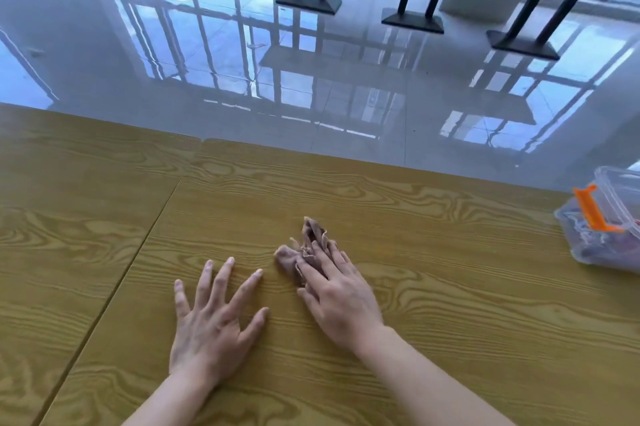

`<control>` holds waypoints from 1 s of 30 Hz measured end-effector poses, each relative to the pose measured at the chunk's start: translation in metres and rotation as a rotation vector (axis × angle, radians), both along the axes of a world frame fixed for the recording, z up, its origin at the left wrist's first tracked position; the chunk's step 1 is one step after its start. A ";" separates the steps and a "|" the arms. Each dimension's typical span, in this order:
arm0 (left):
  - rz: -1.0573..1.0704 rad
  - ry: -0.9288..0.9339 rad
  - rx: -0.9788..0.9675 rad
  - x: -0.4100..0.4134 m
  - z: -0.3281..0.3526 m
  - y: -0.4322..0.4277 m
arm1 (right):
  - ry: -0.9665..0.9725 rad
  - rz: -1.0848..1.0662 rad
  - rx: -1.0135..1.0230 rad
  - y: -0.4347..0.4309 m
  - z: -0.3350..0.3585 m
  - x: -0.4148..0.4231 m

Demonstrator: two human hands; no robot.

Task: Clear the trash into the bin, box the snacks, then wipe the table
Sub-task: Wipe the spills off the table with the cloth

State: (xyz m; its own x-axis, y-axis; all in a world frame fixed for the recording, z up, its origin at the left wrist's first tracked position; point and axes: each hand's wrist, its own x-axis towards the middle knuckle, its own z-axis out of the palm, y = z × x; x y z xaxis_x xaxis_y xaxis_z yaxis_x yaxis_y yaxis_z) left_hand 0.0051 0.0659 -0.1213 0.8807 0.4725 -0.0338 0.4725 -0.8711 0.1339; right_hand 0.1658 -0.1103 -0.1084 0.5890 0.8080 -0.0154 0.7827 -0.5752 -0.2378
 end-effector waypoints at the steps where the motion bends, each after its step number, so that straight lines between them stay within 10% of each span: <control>1: -0.002 -0.005 -0.008 0.000 0.002 0.000 | -0.020 0.033 0.002 -0.017 -0.001 0.000; 10: -0.014 0.009 -0.064 0.000 0.003 0.000 | -0.028 -0.557 0.001 -0.045 0.004 0.013; 25: 0.165 -0.391 -0.390 0.001 0.016 0.020 | -0.012 0.399 -0.018 0.080 0.013 0.009; 30: -0.037 -0.273 -0.255 0.006 0.020 0.050 | 0.065 0.182 0.180 0.041 0.019 0.004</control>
State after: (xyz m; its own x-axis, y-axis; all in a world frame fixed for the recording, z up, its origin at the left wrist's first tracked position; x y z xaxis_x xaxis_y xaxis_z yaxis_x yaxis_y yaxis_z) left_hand 0.0108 0.1159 -0.1017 0.8896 0.4473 0.0927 0.3585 -0.8093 0.4653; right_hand 0.1699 -0.0690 -0.0890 0.4361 0.8938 0.1045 0.8491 -0.3702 -0.3768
